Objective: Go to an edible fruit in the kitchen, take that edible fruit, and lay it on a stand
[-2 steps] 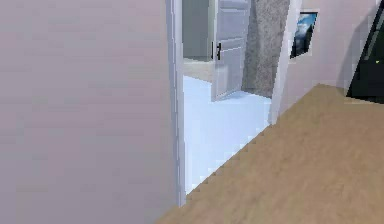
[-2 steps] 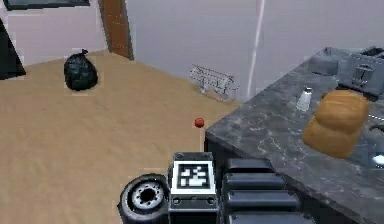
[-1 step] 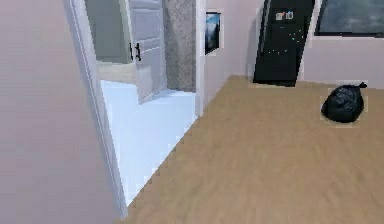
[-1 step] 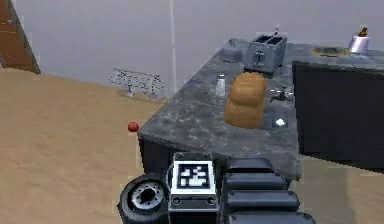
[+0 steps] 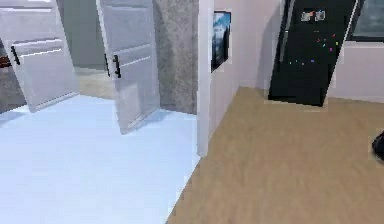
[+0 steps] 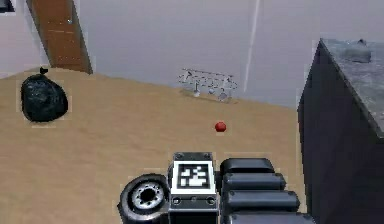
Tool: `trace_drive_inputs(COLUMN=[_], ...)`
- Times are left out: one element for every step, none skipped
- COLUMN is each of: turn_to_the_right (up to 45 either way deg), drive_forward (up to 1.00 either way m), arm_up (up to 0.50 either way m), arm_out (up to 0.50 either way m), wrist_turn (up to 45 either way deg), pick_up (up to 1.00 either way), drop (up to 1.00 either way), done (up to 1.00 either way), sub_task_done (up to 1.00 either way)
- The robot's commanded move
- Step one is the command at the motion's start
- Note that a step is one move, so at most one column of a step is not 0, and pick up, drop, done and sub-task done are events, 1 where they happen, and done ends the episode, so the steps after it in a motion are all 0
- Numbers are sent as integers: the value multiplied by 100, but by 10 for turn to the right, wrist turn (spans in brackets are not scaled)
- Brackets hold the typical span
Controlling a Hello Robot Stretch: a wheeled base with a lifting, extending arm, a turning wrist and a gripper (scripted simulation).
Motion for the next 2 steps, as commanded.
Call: trace_drive_inputs(turn_to_the_right=[150, 0], drive_forward=[0, 10], arm_up=[0, 0], arm_out=[0, 0], wrist_turn=[0, 0], pick_up=[0, 0], drop=[0, 0], done=[0, 0], sub_task_done=[0, 0])
